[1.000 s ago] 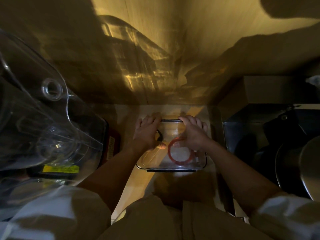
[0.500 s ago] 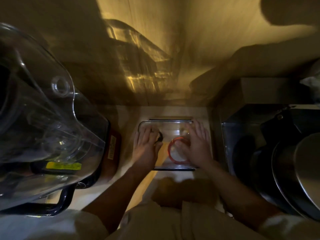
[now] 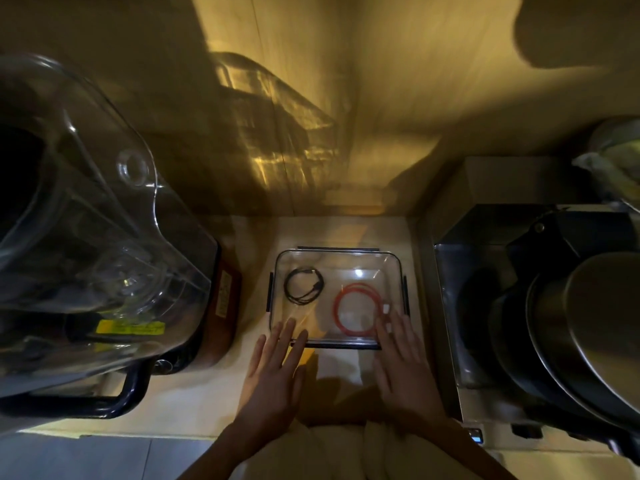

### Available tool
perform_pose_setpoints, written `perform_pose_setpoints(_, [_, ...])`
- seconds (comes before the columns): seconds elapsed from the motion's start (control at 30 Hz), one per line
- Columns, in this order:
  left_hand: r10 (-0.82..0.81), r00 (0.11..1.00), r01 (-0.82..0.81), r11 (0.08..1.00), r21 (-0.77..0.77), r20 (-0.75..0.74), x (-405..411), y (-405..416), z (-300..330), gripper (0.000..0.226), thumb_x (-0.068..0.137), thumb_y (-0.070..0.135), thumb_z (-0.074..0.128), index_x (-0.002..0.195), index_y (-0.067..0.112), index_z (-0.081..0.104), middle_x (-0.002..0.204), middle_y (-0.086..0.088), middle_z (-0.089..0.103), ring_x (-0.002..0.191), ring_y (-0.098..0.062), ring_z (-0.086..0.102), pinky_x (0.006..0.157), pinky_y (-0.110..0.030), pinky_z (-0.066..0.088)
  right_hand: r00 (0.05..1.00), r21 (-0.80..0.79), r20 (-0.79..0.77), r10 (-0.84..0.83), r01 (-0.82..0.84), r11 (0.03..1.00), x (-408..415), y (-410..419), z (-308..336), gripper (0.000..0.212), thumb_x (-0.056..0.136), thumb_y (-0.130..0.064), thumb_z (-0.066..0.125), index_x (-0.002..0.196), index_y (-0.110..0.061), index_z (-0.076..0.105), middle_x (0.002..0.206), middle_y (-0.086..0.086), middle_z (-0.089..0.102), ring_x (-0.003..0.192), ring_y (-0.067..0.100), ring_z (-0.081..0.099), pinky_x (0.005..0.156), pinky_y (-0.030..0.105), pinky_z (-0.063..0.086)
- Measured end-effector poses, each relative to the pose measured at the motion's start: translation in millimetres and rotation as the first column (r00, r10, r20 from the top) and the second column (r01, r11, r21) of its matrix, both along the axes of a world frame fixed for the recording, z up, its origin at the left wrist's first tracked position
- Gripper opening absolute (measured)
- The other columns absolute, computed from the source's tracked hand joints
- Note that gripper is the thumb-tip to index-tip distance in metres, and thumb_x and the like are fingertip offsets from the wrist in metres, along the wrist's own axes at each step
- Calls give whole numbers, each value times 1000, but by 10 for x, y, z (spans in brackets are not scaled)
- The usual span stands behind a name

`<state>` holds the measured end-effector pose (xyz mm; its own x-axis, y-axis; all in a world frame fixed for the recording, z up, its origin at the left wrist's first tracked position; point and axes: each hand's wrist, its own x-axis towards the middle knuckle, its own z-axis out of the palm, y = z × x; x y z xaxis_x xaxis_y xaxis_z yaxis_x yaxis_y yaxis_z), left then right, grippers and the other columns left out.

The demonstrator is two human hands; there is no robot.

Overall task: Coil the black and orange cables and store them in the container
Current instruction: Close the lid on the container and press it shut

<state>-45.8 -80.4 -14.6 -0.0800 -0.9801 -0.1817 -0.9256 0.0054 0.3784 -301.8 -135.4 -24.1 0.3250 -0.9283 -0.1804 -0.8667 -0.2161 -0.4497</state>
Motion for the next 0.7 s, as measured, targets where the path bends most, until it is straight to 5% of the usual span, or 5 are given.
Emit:
perform_pose_setpoints(0.3, [-41, 997, 37, 998, 57, 70, 33, -183, 27, 70, 99, 38, 38, 158, 32, 2, 166, 4, -12, 153, -18, -17, 122, -37, -8, 999, -31, -36, 1, -2, 1000, 60, -173, 48, 67, 101, -32, 37, 156, -29, -1, 165, 1, -9, 151, 18, -16, 123, 45, 10])
perform_pose_setpoints(0.53, [-24, 989, 10, 996, 93, 149, -2, -415, 111, 91, 94, 20, 45, 147, 34, -27, 157, 4, -34, 145, -21, -34, 119, -40, -18, 997, -52, -75, -15, 11, 999, 137, -379, 57, 67, 101, -27, 38, 157, -26, 2, 165, 1, -8, 150, 18, -18, 123, 41, 5])
perform_pose_setpoints(0.7, [-5, 989, -13, 993, 118, 150, 3, -517, 194, 80, 96, 27, 42, 157, 28, -9, 160, 3, -26, 146, -17, -29, 119, -42, -19, 998, -41, -66, -7, 4, 999, 153, -416, 97, 67, 99, -26, 40, 157, -26, 6, 166, 2, -5, 151, 20, -16, 123, 46, 10])
